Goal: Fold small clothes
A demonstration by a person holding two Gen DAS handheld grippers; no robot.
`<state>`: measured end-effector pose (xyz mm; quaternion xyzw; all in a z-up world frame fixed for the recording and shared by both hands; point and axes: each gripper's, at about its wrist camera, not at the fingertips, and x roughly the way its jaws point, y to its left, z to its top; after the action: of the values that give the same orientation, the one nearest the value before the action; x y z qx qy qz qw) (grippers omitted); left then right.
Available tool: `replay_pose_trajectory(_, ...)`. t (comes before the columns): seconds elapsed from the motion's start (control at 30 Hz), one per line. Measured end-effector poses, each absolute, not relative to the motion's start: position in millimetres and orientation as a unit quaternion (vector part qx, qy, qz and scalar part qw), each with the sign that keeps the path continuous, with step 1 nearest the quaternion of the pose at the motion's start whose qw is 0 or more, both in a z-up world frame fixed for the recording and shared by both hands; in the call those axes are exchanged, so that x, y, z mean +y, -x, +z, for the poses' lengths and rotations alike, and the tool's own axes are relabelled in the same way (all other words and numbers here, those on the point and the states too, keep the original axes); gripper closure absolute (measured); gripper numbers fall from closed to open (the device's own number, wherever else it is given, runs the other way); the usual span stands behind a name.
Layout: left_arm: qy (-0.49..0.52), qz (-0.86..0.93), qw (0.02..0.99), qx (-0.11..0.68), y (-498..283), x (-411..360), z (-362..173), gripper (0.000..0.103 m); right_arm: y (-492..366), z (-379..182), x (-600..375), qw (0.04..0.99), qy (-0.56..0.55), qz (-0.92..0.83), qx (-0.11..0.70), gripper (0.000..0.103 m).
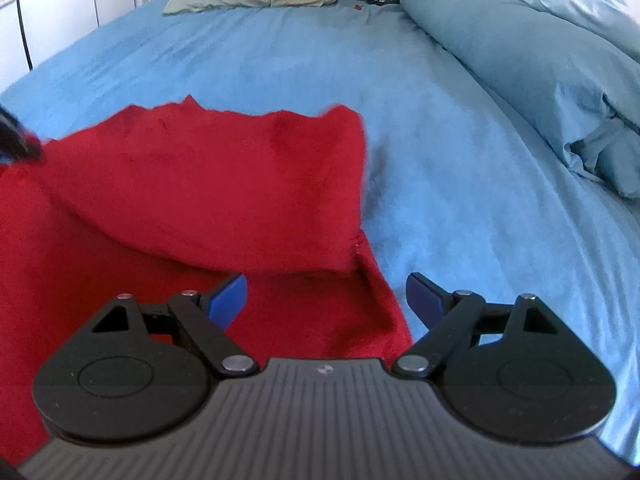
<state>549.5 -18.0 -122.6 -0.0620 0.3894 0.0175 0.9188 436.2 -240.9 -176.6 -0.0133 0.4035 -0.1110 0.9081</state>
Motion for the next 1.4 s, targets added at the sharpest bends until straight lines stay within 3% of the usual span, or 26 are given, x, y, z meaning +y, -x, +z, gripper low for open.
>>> replay_pose_trajectory(0.2, 0.081, 0.064, 0.908, 0.406, -527.7, 32.7, -138.4, 0.099, -460.0, -196.4, -238.9, 0.903, 0.069, -0.117, 0.407, 0.001)
replay_pose_trajectory(0.43, 0.093, 0.067, 0.904, 0.412, -514.8, 37.1, -165.1, 0.098, -467.8, -201.2, -278.2, 0.89, 0.071, -0.157, 0.421, 0.0)
replay_pose_trajectory(0.67, 0.042, 0.105, 0.897, 0.427, -492.9, 37.8, -147.9, 0.076, -453.3, -161.5, -273.4, 0.908, 0.051, -0.042, 0.414, 0.0)
replay_pose_trajectory(0.77, 0.012, 0.082, 0.911, 0.404, -488.5, 26.6, -132.8, 0.056, -462.5, -152.2, -257.4, 0.916, 0.005, 0.019, 0.4, 0.0)
replay_pose_trajectory(1.0, -0.002, 0.007, 0.918, 0.396, -519.4, -6.9, -140.9, 0.056, -494.3, -202.3, -255.6, 0.898, -0.04, -0.03, 0.438, 0.0)
replay_pose_trajectory(1.23, 0.004, 0.0, 0.895, 0.447, -531.2, -17.4, -175.4, 0.056, -520.0, -168.4, -258.8, 0.918, -0.078, -0.013, 0.389, 0.0)
replay_pose_trajectory(1.4, 0.005, 0.001, 0.893, 0.451, -525.6, -16.4, -183.1, 0.055, -581.3, -191.5, -262.9, 0.912, -0.047, -0.038, 0.405, 0.0)
